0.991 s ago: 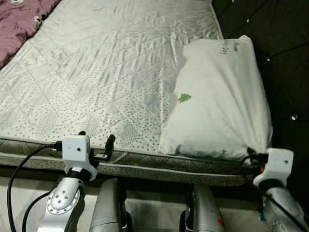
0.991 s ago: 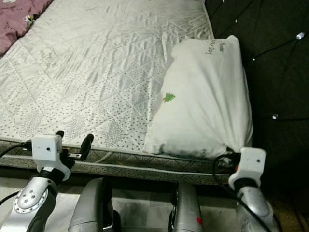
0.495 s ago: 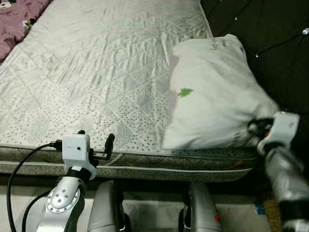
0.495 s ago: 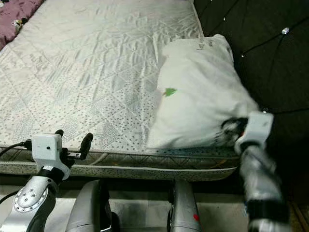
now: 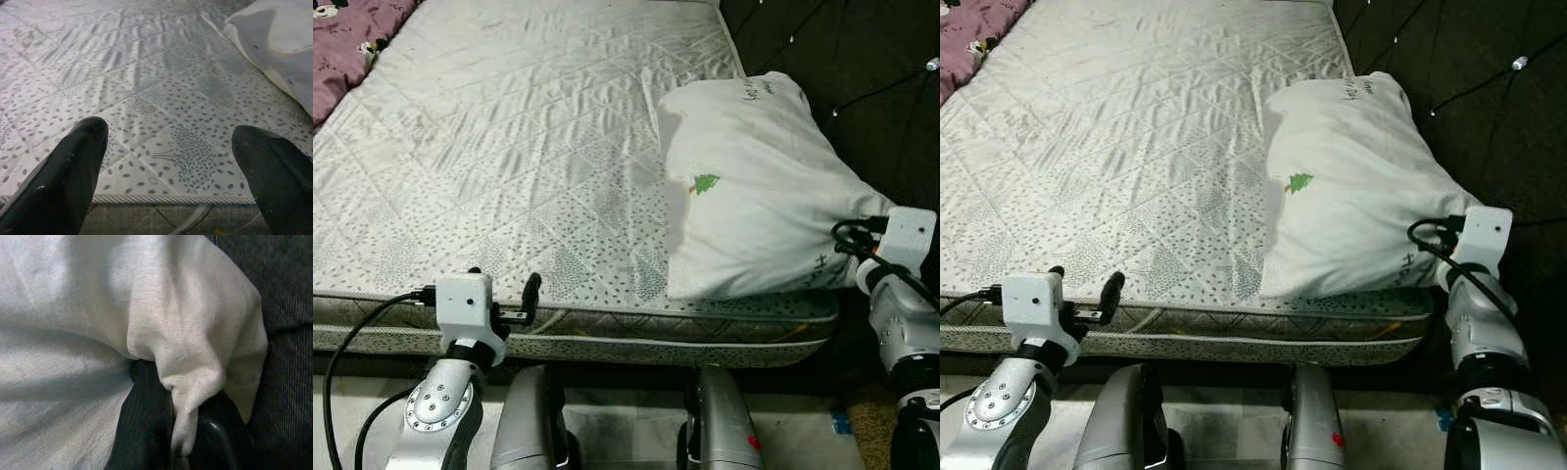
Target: Clean up the room
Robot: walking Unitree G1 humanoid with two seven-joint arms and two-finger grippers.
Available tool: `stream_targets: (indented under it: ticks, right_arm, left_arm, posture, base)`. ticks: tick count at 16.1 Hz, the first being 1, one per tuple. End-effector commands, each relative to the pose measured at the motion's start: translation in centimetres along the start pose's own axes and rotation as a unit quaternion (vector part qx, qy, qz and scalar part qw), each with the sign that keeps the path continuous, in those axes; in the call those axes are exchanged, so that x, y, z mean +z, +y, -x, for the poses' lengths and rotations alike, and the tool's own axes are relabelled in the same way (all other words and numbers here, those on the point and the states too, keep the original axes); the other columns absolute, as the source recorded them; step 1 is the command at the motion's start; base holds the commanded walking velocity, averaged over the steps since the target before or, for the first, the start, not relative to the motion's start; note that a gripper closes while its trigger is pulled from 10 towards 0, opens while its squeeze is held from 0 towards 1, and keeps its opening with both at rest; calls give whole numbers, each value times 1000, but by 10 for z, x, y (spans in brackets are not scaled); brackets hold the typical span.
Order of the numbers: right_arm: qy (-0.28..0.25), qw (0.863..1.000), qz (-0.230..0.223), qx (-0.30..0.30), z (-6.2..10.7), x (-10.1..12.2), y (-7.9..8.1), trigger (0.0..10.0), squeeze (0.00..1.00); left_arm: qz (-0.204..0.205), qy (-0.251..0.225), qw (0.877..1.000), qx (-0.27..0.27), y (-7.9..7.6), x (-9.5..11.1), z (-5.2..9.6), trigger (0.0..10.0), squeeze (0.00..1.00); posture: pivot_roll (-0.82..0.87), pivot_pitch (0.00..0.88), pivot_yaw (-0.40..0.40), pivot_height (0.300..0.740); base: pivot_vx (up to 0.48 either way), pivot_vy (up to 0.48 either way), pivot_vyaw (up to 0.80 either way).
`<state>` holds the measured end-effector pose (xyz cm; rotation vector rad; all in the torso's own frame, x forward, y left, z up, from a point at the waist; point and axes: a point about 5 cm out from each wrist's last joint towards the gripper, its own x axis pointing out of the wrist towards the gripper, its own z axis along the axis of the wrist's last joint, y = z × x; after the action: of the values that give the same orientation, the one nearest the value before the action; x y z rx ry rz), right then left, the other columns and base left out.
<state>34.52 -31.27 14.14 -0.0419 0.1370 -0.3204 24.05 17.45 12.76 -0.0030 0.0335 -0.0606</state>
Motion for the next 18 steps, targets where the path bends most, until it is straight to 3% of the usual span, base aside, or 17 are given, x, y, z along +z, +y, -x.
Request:
stream_targets:
  ticks: [1, 3, 5, 6, 9, 10, 11, 14, 15, 18]
  right_arm:
    - [-41, 999, -5, -36, -3, 24, -22, 0, 0]
    - [-30, 999, -7, -28, -2, 14, -17, 0, 0]
    - [4, 1000, 1, -15, 3, -13, -6, 0, 0]
    - [18, 1000, 10, -2, 8, -28, 2, 10000, 0]
    - [38, 999, 14, 5, 14, -47, 15, 10000, 0]
    - [44, 999, 18, -2, 15, -52, 17, 10000, 729]
    - [46, 999, 18, -2, 15, -54, 17, 10000, 1000]
    - [49, 998, 29, 3, 18, -60, 21, 10000, 1000]
    - [46, 998, 53, -1, 19, -60, 19, 10000, 1000]
    - [43, 997, 63, -26, 25, -64, 4, 10000, 1000]
  left_arm:
    - [-4, 8, 1000, 3, 1, -2, 2, 10000, 0]
    - [-6, 9, 1000, 2, 1, -2, 1, 10000, 0]
    - [-6, 11, 1000, 5, 1, -2, 0, 10000, 0]
    - [-6, 12, 1000, 7, 1, -2, -1, 10000, 0]
    - [-4, 14, 1000, 7, 0, -2, -4, 10000, 0]
    - [-3, 14, 1000, 7, 0, -2, -5, 10000, 0]
    - [-3, 14, 1000, 7, 0, -2, -5, 10000, 0]
    - [-2, 12, 1000, 9, 0, -2, -8, 10000, 0]
    - [-2, 12, 1000, 10, 1, -2, -9, 10000, 0]
    - [-3, 11, 1000, 10, 1, -3, -9, 10000, 0]
  posture:
    - [114, 175, -17, 573]
    - [116, 174, -16, 573]
    - [112, 172, -15, 573]
    - [110, 172, -14, 573]
    - [109, 166, -14, 573]
    - [107, 164, -15, 573]
    - [107, 160, -17, 573]
    - [104, 151, -21, 573]
    - [103, 144, -21, 573]
    - [97, 140, -23, 573]
  base:
    - [0, 0, 0]
    - [0, 0, 0]
    - [0, 0, 0]
    - [0, 0, 0]
    - [0, 0, 0]
    - [0, 0, 0]
    - [0, 0, 0]
    - [0, 0, 0]
    - [0, 0, 0]
    - [0, 0, 0]
